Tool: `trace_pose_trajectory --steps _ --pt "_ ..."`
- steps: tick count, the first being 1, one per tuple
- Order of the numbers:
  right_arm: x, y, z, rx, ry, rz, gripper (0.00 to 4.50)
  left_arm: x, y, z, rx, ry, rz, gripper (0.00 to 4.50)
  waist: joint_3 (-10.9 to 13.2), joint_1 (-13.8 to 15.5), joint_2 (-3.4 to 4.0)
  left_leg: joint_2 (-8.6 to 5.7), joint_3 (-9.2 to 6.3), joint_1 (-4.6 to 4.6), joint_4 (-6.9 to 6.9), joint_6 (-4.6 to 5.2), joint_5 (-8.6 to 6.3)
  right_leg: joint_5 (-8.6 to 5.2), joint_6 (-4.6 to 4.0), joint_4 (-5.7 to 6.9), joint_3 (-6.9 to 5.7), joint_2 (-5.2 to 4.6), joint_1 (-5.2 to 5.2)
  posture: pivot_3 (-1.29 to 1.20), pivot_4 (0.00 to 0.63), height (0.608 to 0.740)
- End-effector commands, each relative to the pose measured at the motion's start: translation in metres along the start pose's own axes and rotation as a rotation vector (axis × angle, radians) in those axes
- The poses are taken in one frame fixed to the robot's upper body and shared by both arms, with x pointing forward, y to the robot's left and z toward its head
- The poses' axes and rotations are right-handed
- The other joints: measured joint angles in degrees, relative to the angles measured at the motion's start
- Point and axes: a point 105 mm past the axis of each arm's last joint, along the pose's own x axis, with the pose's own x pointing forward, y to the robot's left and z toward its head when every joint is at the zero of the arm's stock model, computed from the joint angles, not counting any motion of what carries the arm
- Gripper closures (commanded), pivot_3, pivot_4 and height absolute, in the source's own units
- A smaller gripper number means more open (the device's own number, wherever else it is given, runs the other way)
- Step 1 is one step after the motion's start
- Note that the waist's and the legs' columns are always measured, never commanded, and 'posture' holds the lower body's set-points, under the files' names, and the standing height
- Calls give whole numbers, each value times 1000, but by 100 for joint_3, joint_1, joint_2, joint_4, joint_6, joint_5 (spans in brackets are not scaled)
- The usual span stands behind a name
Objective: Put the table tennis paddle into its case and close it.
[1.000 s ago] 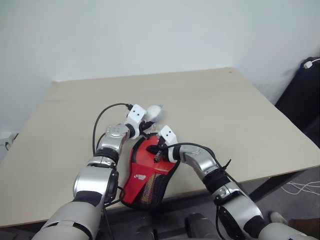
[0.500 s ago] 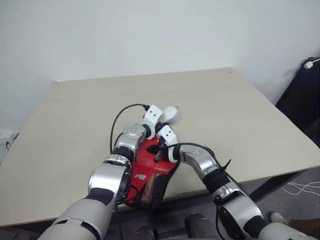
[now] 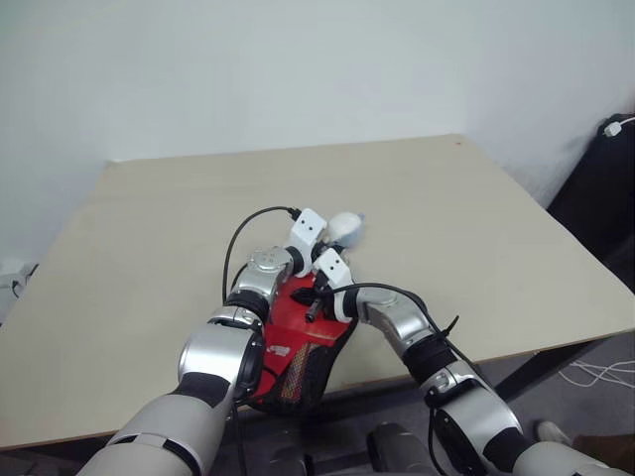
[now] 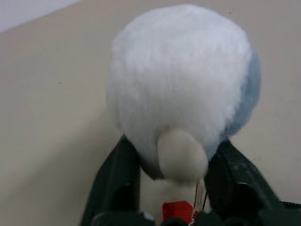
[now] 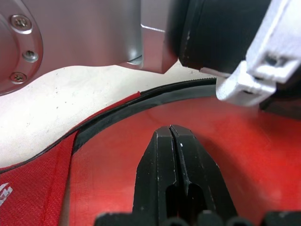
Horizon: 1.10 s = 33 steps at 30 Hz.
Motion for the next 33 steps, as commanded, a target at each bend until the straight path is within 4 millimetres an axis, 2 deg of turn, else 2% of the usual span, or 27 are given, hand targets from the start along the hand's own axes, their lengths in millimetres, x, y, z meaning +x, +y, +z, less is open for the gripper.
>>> trace_pose_trajectory --steps 1,7,10,14,19,23,26,29,33 --pt "3 3 -4 13 16 16 4500 3 6 36 36 -94 5 1576 0 -1 0 0 0 0 0 0 0 0 0 0 0 0 0 0 0 740" --pt "4 4 -4 13 16 18 4500 1 11 33 15 -89 25 26 0 -6 0 0 0 2 -1 0 0 0 0 0 0 0 1 0 0 740" --pt "4 4 -4 13 15 18 4500 -2 14 35 3 -105 24 6 0 -6 0 0 0 2 -1 0 0 0 0 0 0 0 1 0 0 740" --pt "2 1 -1 -1 4 3 4500 -14 37 47 -74 -165 103 6 0 -12 0 0 0 3 -1 0 0 0 0 0 0 0 1 0 0 740" --pt "-3 -6 7 -24 -21 -25 4500 -32 56 65 -130 -239 91 6 0 -11 1 0 -4 2 -1 0 0 0 0 0 -2 0 1 0 0 740" --pt "-7 -12 15 -28 -50 -44 4500 -50 65 68 -147 -266 55 6 0 -9 1 0 -7 2 0 0 0 0 0 0 -5 0 4 0 0 740" --pt "-9 -14 20 -28 -65 -51 4500 -59 71 62 -156 -259 61 6 1 -8 1 0 -10 2 1 0 0 0 0 0 -6 -1 4 0 0 740" --pt "-9 -15 22 -26 -77 -56 4020 -64 73 56 -168 -251 66 0 1 -11 2 0 -12 2 0 0 0 0 0 0 -7 -1 4 0 0 740" --pt "-12 -18 29 -29 -104 -68 2954 -67 66 57 -192 -277 21 0 2 -10 3 1 -25 0 -2 0 0 0 0 0 -17 -1 2 0 0 740"
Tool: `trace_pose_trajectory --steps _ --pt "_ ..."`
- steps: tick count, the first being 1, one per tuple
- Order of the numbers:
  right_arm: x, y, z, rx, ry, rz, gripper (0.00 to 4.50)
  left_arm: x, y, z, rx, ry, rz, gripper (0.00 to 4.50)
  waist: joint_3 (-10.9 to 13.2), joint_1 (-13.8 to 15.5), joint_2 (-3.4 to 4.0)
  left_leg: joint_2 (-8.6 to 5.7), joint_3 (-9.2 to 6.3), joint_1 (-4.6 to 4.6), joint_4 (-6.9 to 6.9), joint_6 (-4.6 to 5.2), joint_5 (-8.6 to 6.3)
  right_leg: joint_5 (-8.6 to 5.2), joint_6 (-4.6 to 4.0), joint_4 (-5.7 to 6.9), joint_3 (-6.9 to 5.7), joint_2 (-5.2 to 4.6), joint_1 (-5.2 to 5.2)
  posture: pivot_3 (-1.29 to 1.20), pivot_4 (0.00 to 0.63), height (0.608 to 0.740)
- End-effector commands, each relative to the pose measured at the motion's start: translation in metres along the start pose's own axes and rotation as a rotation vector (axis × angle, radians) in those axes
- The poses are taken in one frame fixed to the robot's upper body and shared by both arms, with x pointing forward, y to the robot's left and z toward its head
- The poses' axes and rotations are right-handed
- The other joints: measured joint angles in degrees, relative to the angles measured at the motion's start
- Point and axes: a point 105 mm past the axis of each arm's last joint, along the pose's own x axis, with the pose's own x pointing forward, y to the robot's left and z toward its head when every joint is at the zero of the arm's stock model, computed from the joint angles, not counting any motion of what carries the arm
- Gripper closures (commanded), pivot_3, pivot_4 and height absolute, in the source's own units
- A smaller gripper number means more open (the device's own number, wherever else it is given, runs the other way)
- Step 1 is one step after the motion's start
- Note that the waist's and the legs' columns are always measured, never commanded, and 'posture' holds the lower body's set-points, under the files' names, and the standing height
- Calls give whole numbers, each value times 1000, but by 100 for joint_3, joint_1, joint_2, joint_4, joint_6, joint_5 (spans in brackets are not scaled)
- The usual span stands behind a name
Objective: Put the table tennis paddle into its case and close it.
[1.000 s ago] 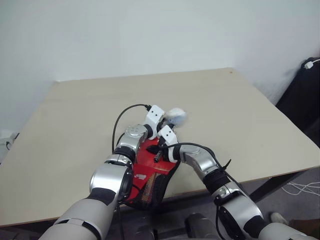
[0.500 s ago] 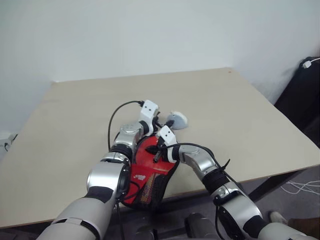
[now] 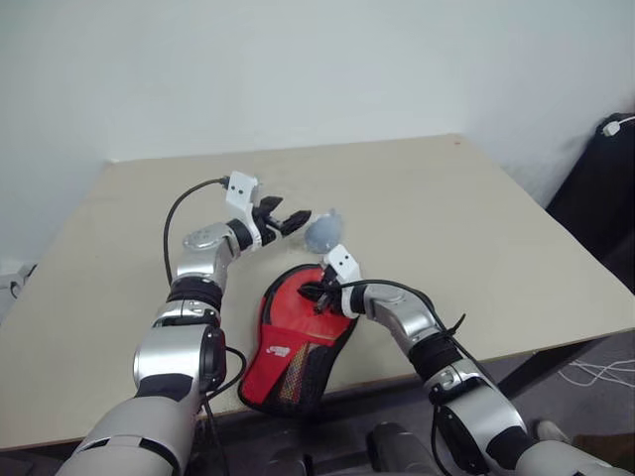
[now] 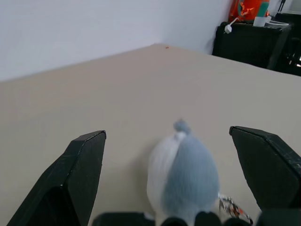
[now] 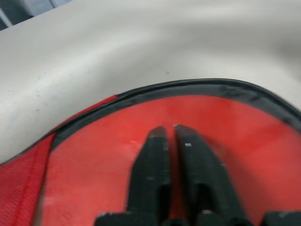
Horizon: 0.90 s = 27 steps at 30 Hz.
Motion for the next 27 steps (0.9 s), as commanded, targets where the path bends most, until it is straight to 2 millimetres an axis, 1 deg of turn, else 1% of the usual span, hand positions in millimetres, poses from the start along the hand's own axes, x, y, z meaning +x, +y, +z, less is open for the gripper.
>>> trace_pose_trajectory --steps 1,5,9,12,14,17,21,25,27 --pt "-3 -4 29 -38 -88 -9 2636 0 -9 27 16 -89 -62 0 0 4 0 0 -3 -2 0 0 0 0 0 0 -2 0 -1 0 0 740" --pt "-10 -11 38 -38 -117 -37 1477 -4 -23 28 6 -93 -146 0 0 5 1 0 -13 -6 1 -1 1 0 0 -1 -12 -1 0 0 0 740" --pt "-24 -26 50 -44 -160 -110 403 -17 -40 24 6 -63 -258 0 1 1 4 0 -13 -4 -1 -1 0 0 -1 -1 -12 -3 1 0 0 740" --pt "-39 -37 61 -39 -199 -165 403 -30 -52 18 4 -31 -334 0 2 -2 6 1 -12 -3 -3 -1 1 0 -1 1 -12 -2 -1 0 0 740" --pt "-47 -42 65 -40 -216 -189 403 -36 -56 15 11 -13 -355 0 3 -2 7 2 -13 -2 -3 -2 1 0 -1 1 -12 -2 -1 0 0 740" --pt "-67 -57 71 -43 -243 -271 403 -48 -69 2 68 45 -407 0 3 -1 11 2 -13 0 -3 -3 2 0 -2 2 -13 -2 1 0 0 740" --pt "-84 -72 76 -38 -265 -342 403 -57 -83 -11 107 78 -435 0 3 8 13 2 -10 1 -3 -4 2 -1 -3 0 -13 -3 4 0 0 740" --pt "-90 -79 76 -39 -267 -372 403 -61 -93 -22 117 93 -446 0 4 6 14 2 -7 1 -2 -4 3 -1 -4 -1 -12 -3 4 0 0 740" --pt "-89 -80 77 -39 -267 -376 347 -60 -96 -30 119 105 -440 380 5 4 16 2 -6 2 -3 -3 3 -1 -4 0 -11 -3 4 0 0 740"
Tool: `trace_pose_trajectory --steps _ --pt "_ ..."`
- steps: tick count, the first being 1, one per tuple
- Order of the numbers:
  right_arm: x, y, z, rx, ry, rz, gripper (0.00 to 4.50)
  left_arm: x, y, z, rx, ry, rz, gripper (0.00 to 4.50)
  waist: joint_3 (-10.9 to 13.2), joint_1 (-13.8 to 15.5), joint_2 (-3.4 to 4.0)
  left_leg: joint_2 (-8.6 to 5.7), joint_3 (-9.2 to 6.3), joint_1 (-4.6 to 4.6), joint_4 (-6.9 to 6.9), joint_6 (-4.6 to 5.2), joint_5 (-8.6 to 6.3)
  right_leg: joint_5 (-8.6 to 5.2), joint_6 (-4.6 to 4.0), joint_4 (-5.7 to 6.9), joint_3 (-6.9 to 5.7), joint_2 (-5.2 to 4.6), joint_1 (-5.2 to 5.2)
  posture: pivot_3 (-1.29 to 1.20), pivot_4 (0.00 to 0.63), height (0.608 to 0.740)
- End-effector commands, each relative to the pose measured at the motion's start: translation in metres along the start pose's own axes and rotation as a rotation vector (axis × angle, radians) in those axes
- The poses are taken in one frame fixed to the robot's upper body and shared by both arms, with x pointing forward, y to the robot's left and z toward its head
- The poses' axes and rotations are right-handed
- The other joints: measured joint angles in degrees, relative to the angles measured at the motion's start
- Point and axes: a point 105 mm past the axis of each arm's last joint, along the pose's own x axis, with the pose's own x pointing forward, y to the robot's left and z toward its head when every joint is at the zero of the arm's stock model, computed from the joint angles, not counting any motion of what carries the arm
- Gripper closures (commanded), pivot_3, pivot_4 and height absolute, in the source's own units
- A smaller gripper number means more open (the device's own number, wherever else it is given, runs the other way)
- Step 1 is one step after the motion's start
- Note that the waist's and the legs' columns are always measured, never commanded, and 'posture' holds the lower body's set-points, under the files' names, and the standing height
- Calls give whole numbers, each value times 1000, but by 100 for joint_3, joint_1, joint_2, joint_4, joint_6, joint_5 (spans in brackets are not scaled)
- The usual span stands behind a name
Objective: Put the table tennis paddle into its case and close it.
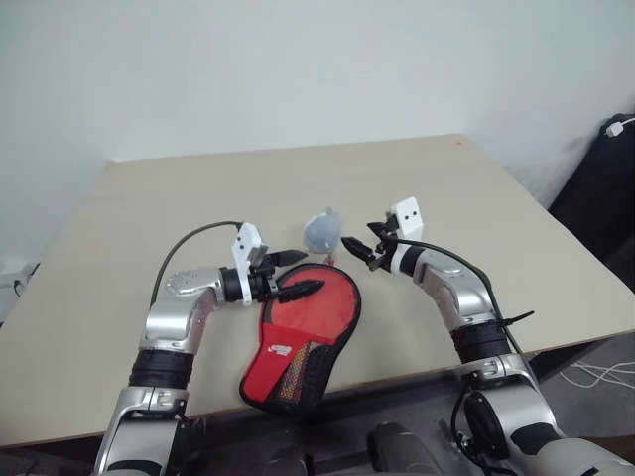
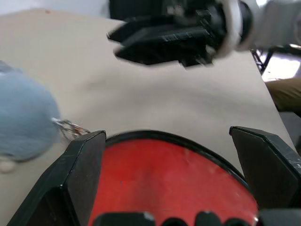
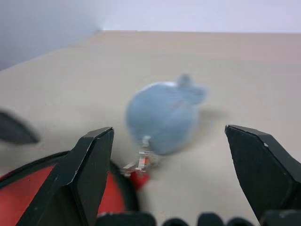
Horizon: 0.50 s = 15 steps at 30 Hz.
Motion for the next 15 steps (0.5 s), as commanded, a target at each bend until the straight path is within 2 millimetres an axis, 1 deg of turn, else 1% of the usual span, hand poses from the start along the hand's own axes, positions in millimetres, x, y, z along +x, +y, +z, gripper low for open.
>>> trace_pose_trajectory --steps 1,9,12,13,14,15 --pt "2 1 19 -22 -62 0 347 7 -7 6 62 -18 -6 504 0 -3 3 0 0 1 0 0 0 0 0 0 0 0 0 0 0 740" --pt "7 2 22 -26 -67 -6 347 12 -4 -10 175 13 41 2704 0 2 4 0 11 1 1 0 0 0 0 -2 5 0 0 0 0 740" --pt "8 1 24 -27 -70 -6 347 13 0 -14 187 15 61 3405 0 2 5 0 14 1 1 0 0 0 0 -3 7 0 0 0 0 740" --pt "9 2 24 -27 -72 -6 347 13 2 -17 191 23 67 3702 0 1 4 0 14 1 1 1 0 0 0 -3 7 0 0 0 0 740" --pt "10 2 25 -28 -74 -5 347 13 3 -20 181 30 71 4133 0 1 5 0 14 0 1 1 0 0 0 -3 7 0 -1 0 0 740" --pt "11 2 27 -31 -78 -5 347 14 4 -24 166 39 70 4235 0 1 5 0 14 0 1 1 0 0 0 -3 7 0 -1 0 0 740"
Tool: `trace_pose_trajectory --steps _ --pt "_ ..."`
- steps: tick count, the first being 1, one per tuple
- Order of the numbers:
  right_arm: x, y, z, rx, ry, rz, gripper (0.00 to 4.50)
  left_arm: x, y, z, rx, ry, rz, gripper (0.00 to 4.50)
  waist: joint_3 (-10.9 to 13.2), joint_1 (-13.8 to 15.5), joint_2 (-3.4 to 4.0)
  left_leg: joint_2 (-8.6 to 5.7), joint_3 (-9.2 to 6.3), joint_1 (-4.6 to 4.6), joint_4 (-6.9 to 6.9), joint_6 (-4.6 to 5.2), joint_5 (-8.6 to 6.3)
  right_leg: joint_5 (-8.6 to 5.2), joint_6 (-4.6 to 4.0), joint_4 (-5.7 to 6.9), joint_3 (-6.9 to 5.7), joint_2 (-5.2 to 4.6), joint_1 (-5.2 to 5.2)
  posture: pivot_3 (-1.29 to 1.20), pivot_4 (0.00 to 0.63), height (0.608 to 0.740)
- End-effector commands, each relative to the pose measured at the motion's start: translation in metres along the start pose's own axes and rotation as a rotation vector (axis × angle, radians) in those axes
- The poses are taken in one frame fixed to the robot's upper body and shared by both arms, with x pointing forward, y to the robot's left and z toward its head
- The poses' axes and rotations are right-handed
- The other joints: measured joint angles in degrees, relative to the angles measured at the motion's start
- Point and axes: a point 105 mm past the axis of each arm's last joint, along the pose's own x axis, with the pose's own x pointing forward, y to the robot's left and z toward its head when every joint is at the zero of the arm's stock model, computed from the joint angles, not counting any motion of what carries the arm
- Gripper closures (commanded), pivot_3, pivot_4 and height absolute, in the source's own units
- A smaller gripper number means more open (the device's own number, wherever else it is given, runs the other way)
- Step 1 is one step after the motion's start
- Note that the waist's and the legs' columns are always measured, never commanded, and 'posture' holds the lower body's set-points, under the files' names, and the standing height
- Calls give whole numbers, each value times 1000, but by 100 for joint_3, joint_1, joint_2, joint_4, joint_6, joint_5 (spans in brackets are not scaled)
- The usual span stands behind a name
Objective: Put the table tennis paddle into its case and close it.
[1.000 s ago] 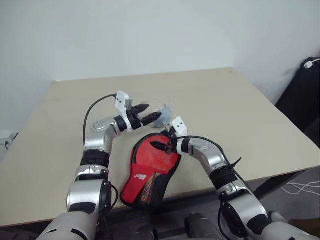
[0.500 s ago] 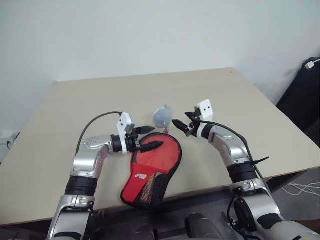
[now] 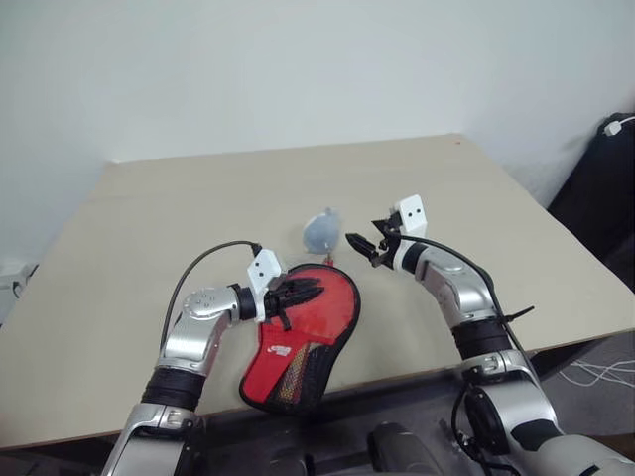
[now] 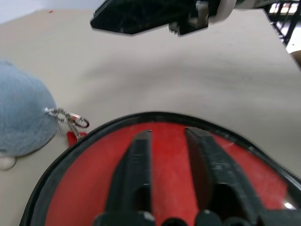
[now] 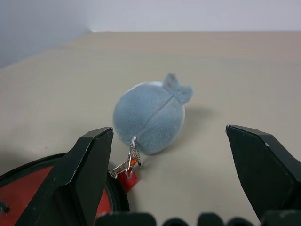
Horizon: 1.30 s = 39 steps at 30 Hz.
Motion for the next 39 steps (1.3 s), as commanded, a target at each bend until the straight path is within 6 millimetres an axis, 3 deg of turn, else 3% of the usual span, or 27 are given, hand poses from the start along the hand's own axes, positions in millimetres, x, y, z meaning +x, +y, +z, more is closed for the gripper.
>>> trace_pose_trajectory --steps 1,2,16,26,39 --pt "6 3 28 -39 -83 8 347 4 2 3 17 -12 1 4250 0 0 2 0 1 -1 0 0 0 0 0 0 0 0 0 0 0 740" --pt "7 3 30 -41 -88 6 347 5 2 1 9 -9 2 4488 0 -1 3 0 4 0 0 0 0 0 0 0 3 0 1 0 0 740" --pt "39 8 40 -44 -45 29 347 14 8 -28 1 93 33 4488 -5 -3 13 -1 11 8 1 1 1 1 0 2 10 0 5 0 0 740" --pt "60 15 20 54 64 23 347 15 8 -29 3 93 37 4488 -9 -6 24 -1 11 17 2 4 3 2 -1 6 11 1 13 0 0 740" --pt "68 22 6 88 130 -1 347 11 5 -29 2 98 32 4488 -10 -12 29 -1 9 17 -2 4 2 2 -1 6 12 1 12 0 0 740"
